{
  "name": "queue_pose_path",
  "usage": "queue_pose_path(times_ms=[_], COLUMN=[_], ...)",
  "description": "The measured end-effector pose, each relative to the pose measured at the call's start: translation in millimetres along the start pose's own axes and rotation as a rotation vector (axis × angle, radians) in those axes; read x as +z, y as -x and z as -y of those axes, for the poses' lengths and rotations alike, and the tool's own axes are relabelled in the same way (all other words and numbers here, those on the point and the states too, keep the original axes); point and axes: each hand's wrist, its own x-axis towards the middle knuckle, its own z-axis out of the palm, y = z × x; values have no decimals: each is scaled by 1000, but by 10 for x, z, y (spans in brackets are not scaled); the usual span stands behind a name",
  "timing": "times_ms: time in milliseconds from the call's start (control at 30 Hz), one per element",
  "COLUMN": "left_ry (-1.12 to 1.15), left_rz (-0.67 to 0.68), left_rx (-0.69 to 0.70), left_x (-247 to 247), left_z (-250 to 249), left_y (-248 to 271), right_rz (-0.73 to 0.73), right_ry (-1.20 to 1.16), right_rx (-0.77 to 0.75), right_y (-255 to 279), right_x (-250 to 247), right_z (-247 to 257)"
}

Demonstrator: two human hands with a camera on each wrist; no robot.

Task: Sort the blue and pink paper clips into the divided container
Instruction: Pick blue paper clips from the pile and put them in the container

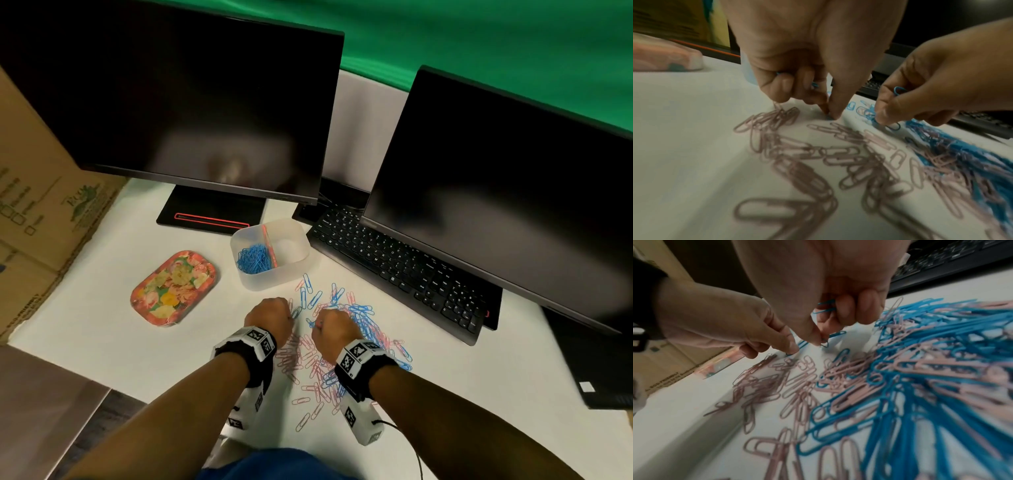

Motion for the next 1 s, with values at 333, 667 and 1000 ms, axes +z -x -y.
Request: queue_pose_path(times_ms=[333,667,1000], left_ry=[372,1472,1296], left_rz=[-31,309,224], left_rx=[143,-186,-305], left_x=[8,-217,-224], left_z=[145,13,-38], left_y=[-31,-25,-45], right_rz=[3,304,173], right_ry=[-698,-1578,-683], right_rx=[-58,192,127], right_y=[54,126,-39], right_x=[-165,-469,-375], right_z=[-296,-98,-157])
